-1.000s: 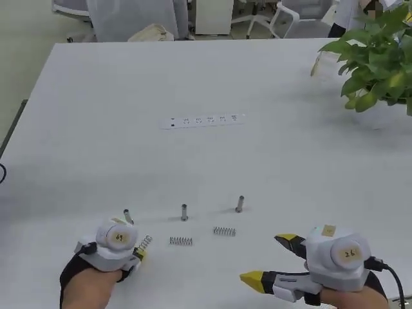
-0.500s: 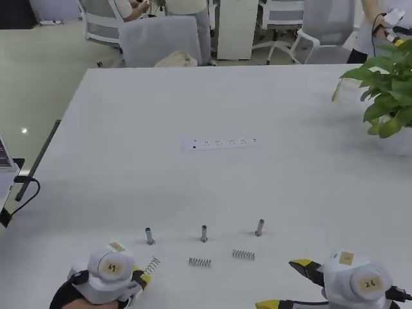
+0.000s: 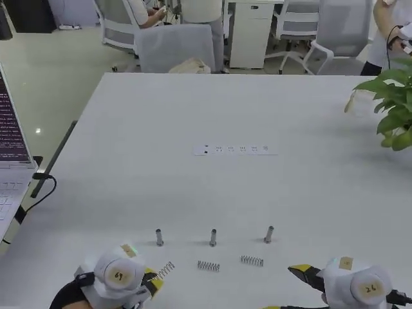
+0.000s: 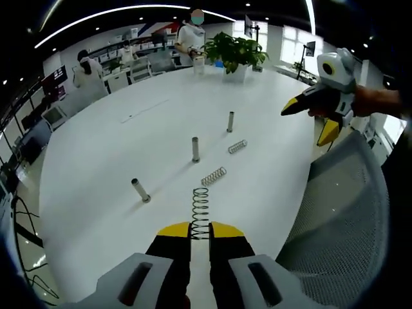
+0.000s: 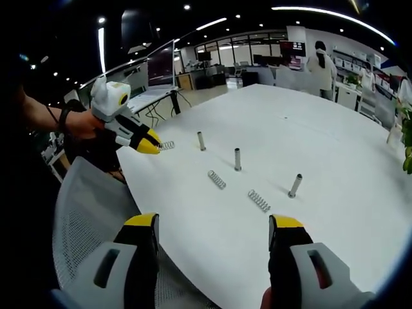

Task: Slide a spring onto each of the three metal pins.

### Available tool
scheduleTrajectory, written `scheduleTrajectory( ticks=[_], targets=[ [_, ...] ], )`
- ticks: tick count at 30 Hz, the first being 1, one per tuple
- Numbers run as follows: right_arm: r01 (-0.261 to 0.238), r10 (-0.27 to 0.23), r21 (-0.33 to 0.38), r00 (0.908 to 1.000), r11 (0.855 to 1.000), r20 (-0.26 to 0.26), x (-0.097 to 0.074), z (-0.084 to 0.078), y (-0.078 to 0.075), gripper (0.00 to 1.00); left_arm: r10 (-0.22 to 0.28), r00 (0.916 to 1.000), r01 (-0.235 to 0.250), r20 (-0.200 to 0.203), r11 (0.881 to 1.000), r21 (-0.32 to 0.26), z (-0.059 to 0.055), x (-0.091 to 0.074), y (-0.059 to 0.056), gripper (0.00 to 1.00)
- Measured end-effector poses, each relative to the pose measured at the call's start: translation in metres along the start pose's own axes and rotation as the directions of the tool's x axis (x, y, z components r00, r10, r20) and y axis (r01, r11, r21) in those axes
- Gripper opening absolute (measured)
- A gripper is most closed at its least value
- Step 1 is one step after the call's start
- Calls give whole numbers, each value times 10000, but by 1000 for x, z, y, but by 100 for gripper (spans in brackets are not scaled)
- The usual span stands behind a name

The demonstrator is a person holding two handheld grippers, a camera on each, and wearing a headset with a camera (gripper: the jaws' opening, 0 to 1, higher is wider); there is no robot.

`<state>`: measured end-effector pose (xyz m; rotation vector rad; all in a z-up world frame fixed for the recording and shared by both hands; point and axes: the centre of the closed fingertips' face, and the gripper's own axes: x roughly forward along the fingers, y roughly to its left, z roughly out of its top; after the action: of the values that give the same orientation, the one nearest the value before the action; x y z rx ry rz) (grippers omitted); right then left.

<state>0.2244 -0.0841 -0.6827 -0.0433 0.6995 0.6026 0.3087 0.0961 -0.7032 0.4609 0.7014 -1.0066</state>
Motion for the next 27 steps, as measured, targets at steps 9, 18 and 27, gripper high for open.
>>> scheduleTrajectory(
  ticks=[9, 18, 27],
  targets=[
    [-375, 355, -837, 9991, 9958, -253, 6, 8, 10, 64, -421, 9985, 390, 340, 9953, 883, 21, -6, -14, 2],
    [-933, 866, -1561, 9950, 9833, -493, 16, 18, 25, 57, -1039, 9938, 954, 387, 9792, 1789, 37, -7, -34, 2],
    [-1827, 1844, -1473, 9829, 9721, -23, 22, 34, 45, 46, -1615, 9862, 1461, 373, 9533, 2642, 48, -5, -57, 2]
  ],
)
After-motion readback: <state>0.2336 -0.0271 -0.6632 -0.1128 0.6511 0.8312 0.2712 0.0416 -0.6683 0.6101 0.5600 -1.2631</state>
